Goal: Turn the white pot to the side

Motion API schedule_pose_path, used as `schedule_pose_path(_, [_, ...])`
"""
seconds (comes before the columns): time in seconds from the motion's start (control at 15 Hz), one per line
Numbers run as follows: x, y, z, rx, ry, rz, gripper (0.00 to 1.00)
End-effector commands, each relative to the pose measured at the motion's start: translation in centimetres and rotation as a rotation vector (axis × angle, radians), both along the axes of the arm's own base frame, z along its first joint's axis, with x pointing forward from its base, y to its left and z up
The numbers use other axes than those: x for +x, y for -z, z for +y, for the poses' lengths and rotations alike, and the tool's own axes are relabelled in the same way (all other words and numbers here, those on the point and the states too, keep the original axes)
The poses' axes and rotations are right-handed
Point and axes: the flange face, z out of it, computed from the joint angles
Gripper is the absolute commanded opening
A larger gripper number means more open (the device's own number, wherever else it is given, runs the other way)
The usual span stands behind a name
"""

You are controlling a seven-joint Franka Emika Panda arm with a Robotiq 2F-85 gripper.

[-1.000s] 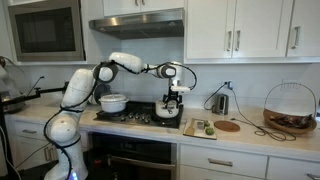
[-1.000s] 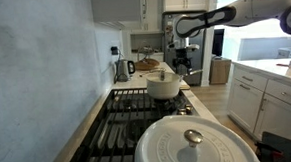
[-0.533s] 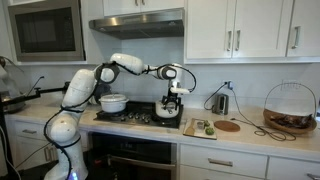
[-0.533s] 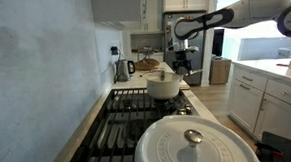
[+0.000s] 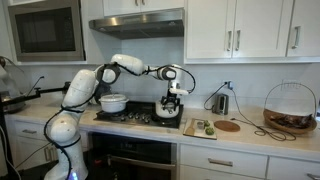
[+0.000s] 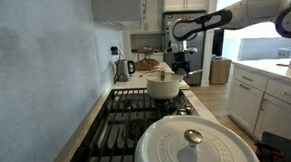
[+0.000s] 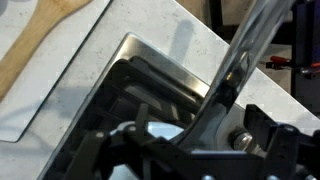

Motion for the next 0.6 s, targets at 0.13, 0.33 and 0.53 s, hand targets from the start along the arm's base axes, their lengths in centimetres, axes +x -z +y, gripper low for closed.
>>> schedule_pose_path(0.13, [0.50, -0.75, 0.22, 0.011, 0.055, -0.003, 0.51])
schedule_pose_path(0.33, [0.67, -0.77, 0.22, 0.008, 0.068, -0.007, 0.29])
schedule_pose_path(0.53, [0.74, -0.70, 0.25, 0.003, 0.096, -0.005, 0.13])
